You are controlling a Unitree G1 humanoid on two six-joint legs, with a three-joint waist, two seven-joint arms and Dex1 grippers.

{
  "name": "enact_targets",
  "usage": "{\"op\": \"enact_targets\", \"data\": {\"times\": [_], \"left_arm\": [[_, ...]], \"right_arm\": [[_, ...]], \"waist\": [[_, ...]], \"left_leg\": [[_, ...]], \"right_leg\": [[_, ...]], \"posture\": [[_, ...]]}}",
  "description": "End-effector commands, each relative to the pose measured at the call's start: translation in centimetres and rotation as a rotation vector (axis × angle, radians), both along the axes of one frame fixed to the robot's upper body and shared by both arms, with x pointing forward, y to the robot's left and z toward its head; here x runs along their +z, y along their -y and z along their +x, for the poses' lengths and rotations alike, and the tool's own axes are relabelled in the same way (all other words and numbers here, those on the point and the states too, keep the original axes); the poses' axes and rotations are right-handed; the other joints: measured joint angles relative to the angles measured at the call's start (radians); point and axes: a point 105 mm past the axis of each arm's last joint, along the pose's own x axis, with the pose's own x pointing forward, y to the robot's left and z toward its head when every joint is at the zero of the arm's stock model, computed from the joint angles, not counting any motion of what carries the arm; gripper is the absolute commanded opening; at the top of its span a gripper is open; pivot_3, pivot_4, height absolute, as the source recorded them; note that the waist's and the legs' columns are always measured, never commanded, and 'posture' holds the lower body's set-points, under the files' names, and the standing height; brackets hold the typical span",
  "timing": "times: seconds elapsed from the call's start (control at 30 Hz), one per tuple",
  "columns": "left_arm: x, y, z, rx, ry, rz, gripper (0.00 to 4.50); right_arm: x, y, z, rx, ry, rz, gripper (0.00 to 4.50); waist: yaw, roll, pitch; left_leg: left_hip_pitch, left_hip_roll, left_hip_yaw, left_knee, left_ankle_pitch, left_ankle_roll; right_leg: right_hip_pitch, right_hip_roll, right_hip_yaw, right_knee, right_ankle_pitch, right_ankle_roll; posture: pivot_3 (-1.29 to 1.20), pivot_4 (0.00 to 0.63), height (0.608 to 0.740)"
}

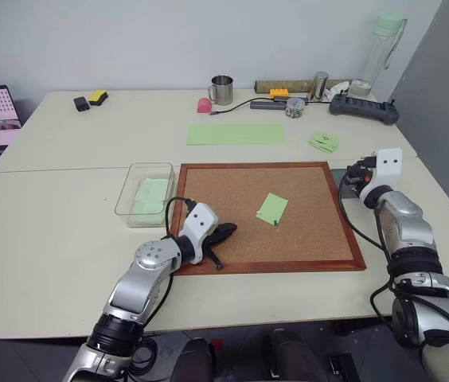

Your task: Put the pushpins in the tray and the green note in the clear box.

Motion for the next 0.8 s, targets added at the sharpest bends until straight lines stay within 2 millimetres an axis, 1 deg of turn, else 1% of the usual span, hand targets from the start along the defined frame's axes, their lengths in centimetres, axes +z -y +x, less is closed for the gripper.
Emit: {"op": "enact_targets", "data": {"times": [0.03,0.13,0.2,0.23,0.27,0.33,0.37,0.5,0.63,0.7,0.8], "left_arm": [[-1.2,-1.1,0.0,0.05,-0.041,0.035,0.0],[-1.2,-1.0,0.1,0.052,-0.04,0.035,0.0],[-1.2,-1.0,0.1,0.054,-0.039,0.034,0.0],[-1.2,-1.0,0.1,0.055,-0.038,0.034,0.0],[-1.2,-1.0,0.1,0.055,-0.039,0.033,0.0],[-1.2,-1.1,0.1,0.055,-0.041,0.033,0.0],[-1.2,-1.1,0.1,0.055,-0.042,0.033,0.0],[-1.2,-1.1,0.1,0.054,-0.042,0.034,0.0],[-1.3,-1.0,0.2,0.048,-0.044,0.035,0.0],[-1.3,-0.9,0.2,0.045,-0.044,0.035,0.0],[-1.2,-0.9,0.3,0.042,-0.043,0.034,0.0]], "right_arm": [[2.1,0.8,0.0,-0.018,0.092,0.008,1.8],[2.7,0.8,-0.3,-0.015,0.143,0.035,2.53],[3.2,0.5,-0.8,0.005,0.179,0.04,2.89],[3.4,0.3,-1.0,0.023,0.19,0.037,3.07],[3.5,-0.6,-1.5,0.081,0.199,0.033,3.22],[3.4,-2.6,-2.8,0.21,0.196,0.016,3.22],[3.2,-3.2,-3.4,0.251,0.19,0.009,3.22],[1.5,-6.8,-7.5,0.475,0.127,-0.02,3.22],[0.1,-10.9,-11.0,0.656,0.08,0.016,3.22],[-0.4,-12.5,-12.1,0.714,0.065,0.03,3.22],[-1.3,-14.1,-12.6,0.756,0.046,0.018,3.22]], "waist": [[0.0,0.0,0.0],[0.0,0.0,0.0],[0.0,0.0,0.0],[0.0,0.0,0.0],[0.001,0.0,0.0],[0.001,0.0,0.0],[0.001,0.0,0.0],[0.002,0.0,0.0],[0.0,0.001,0.0],[0.0,0.001,0.0],[0.001,0.0,0.0]], "left_leg": [[0.0,0.0,0.0,0.0,0.0,0.0],[0.0,0.0,0.0,0.0,0.0,0.0],[0.0,0.0,0.0,0.0,0.0,0.0],[0.0,0.0,0.0,0.0,0.0,0.0],[0.0,0.0,0.0,0.0,0.0,0.0],[0.0,0.0,0.0,0.0,0.0,0.0],[0.0,0.0,0.0,0.0,0.0,0.0],[0.0,0.0,-0.001,0.0,0.0,0.0],[0.0,0.0,-0.001,0.0,0.0,0.0],[0.0,0.0,-0.001,0.0,0.0,0.0],[0.0,0.0,-0.001,0.0,0.0,0.0]], "right_leg": [[0.0,0.0,0.0,0.0,0.0,0.0],[0.0,0.0,0.0,0.0,0.0,0.0],[0.0,0.0,0.0,0.0,0.0,0.0],[0.0,0.0,0.0,0.0,0.0,0.0],[0.0,0.0,0.0,0.0,0.0,0.0],[0.0,0.0,0.0,0.0,-0.001,0.001],[0.0,0.0,0.0,0.0,-0.001,0.002],[0.0,0.0,-0.001,0.0,-0.001,0.002],[0.0,0.0,-0.001,0.0,-0.001,0.002],[0.0,0.0,-0.001,0.0,-0.001,0.002],[0.0,0.0,-0.001,0.0,-0.001,0.002]], "posture": [[0.0,0.15,0.74],[0.0,0.15,0.74],[0.0,0.15,0.74],[0.0,0.15,0.74],[0.0,0.15,0.74],[0.0,0.15,0.74],[0.0,0.15,0.74],[0.0,0.15,0.74],[0.0,0.15,0.74],[0.0,0.15,0.74],[0.0,0.15,0.74]]}}
